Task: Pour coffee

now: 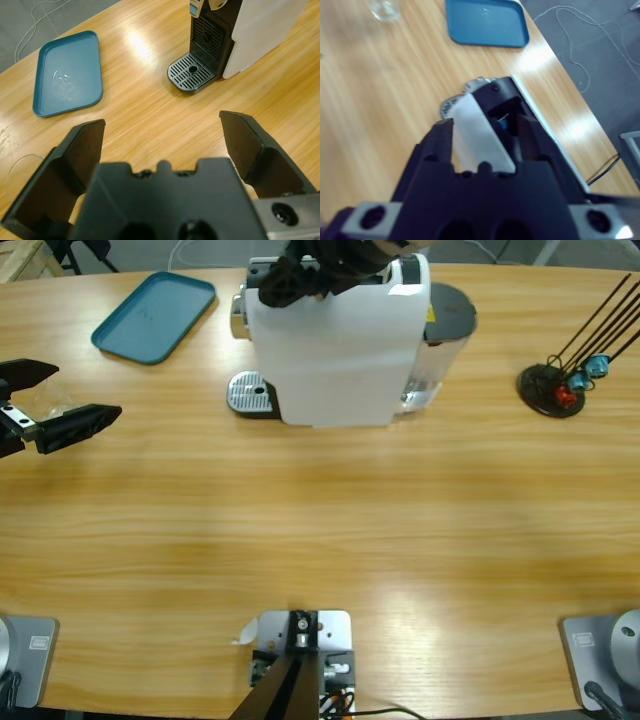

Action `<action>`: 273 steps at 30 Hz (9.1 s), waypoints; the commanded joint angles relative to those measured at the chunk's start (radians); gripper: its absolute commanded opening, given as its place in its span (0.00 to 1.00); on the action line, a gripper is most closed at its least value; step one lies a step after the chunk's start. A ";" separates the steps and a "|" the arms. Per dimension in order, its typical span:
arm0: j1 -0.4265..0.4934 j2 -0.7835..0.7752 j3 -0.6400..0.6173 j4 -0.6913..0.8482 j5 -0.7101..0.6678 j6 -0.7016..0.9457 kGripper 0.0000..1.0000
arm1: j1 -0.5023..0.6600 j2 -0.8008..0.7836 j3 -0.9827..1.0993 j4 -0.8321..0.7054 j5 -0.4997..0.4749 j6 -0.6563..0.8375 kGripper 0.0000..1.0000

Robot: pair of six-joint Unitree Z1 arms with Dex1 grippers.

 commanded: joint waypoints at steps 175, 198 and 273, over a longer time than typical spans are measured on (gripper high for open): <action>0.524 0.479 0.172 -0.383 0.152 -0.248 0.99 | -0.019 -0.188 0.507 0.071 -0.065 0.497 1.00; 0.514 0.440 0.221 -0.472 0.081 -0.079 0.00 | -0.019 -0.190 0.501 0.082 -0.072 0.500 1.00; 0.297 0.834 -0.100 -0.717 -0.651 0.359 0.96 | -0.019 -0.740 0.590 0.447 -0.088 0.441 1.00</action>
